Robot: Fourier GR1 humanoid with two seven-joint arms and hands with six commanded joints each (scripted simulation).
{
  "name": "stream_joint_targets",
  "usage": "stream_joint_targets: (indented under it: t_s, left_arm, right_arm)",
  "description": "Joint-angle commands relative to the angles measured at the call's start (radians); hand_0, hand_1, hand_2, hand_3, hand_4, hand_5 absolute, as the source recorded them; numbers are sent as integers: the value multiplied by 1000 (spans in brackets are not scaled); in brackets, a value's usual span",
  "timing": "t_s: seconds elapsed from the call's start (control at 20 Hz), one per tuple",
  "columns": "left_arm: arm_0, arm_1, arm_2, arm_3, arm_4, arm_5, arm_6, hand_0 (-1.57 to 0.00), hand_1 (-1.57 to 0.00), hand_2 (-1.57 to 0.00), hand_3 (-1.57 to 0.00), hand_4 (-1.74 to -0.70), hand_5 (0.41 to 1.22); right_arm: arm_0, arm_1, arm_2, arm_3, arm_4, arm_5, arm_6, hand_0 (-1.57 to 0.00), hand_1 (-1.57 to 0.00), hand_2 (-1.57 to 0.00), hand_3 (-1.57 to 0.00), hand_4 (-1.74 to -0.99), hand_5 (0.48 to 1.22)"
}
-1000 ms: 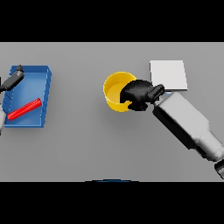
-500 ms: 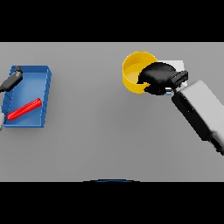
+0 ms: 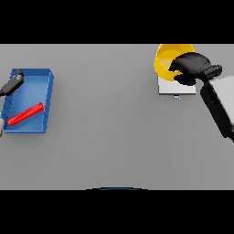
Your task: Pick up the red beaker and tilt it to pour out 1 green nut into yellow bowl. Pick up the yellow bowl and place it on the metallic measuring scale.
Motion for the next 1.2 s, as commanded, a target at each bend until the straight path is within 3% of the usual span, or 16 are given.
stream_joint_targets:
  t_s: [0.0,0.15,0.35,0.5,0.7,0.8,0.9,0.95,1.05,1.15]
  left_arm:
    - [7,-4,0,-3,0,5,-4,1,1,1,1,-726,688]
    - [11,3,0,-7,-2,2,-8,1,1,1,1,-721,682]
    - [11,2,1,-2,-4,3,6,1,1,1,1,-722,679]
    - [20,1,4,-11,0,5,-6,1,1,1,1,-728,675]
    - [-2,5,3,16,-8,5,0,1,1,1,1,-723,669]
    - [-8,2,-3,22,-15,9,-12,1,1,1,1,-724,667]
    - [-18,-2,-6,38,-15,7,-17,1,1,1,1,-724,671]
    - [-8,6,-4,22,-11,-2,-18,1,1,1,1,-722,671]
    - [-24,-1,-7,37,-12,-5,-1,1,1,1,1,-719,668]
    - [-18,-2,-6,36,-11,0,-14,1,1,1,1,-718,666]
  right_arm:
    - [-6,6,-1,33,8,-16,3,-1571,-1571,-1495,-1200,-1741,1221]
    - [-25,12,-8,152,28,-68,-33,-1571,-1571,-1439,-1283,-1741,1221]
    - [-36,26,-18,244,26,-98,-60,-1571,-1571,-1397,-1352,-1741,1221]
    - [-26,38,-24,286,20,-128,-78,-1571,-1571,-1362,-1338,-1741,1221]
    - [-37,59,-27,321,13,-150,-101,-1501,-1571,-1330,-1463,-1741,1221]
    - [-53,67,-28,345,15,-148,-99,-1448,-1501,-1382,-1390,-1734,1221]
    - [-62,62,-32,354,11,-140,-108,-1492,-1484,-1450,-1097,-1737,1221]
    - [-61,65,-32,351,10,-137,-99,-1439,-1337,-1286,-990,-1688,1221]
    - [-54,62,-28,332,8,-123,-85,-990,-882,-921,-796,-1629,1080]
    - [-63,51,-7,346,34,-115,-90,-634,-564,-660,-661,-1593,987]
